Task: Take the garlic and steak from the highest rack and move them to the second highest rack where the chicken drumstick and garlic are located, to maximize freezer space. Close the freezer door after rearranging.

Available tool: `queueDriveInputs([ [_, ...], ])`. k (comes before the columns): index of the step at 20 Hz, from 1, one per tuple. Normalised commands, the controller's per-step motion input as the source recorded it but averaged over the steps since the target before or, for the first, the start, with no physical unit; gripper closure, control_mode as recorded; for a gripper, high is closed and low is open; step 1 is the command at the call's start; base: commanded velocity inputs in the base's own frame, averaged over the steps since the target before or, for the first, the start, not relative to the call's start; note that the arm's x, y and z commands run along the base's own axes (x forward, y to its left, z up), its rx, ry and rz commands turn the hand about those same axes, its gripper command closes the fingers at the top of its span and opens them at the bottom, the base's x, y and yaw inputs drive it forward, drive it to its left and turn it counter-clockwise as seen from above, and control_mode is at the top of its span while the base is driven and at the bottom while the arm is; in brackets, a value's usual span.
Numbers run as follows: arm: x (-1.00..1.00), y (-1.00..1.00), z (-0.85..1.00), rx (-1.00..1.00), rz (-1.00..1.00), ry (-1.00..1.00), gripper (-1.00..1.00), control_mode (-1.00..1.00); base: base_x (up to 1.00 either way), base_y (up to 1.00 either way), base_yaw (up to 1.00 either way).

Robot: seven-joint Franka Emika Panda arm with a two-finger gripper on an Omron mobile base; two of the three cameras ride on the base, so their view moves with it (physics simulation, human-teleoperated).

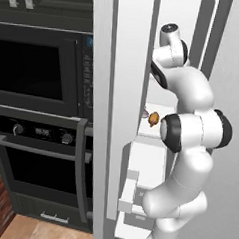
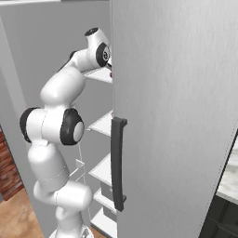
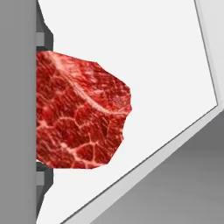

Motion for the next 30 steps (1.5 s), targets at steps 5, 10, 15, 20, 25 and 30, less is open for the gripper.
queueDriveInputs([
  [5, -0.39, 0.05, 0.00, 0.02, 0.25, -0.11, 1.00, -1.00, 0.00, 0.00, 0.00],
  [10, -0.50, 0.00, 0.01, 0.06, 0.37, -0.09, 1.00, -1.00, 0.00, 0.00, 0.00],
  [15, -0.73, 0.08, 0.07, 0.01, 0.24, -0.05, 1.00, -1.00, 0.00, 0.00, 0.00],
  [20, -0.89, 0.08, 0.01, 0.00, 0.17, -0.02, 1.00, -1.00, 0.00, 0.00, 0.00],
  [25, -0.88, 0.02, -0.18, 0.00, 0.02, 0.00, 1.00, -1.00, 0.00, 0.00, 0.00],
  [30, -0.51, 0.03, -0.42, -0.07, 0.00, 0.08, 1.00, -1.00, 0.00, 0.00, 0.00],
])
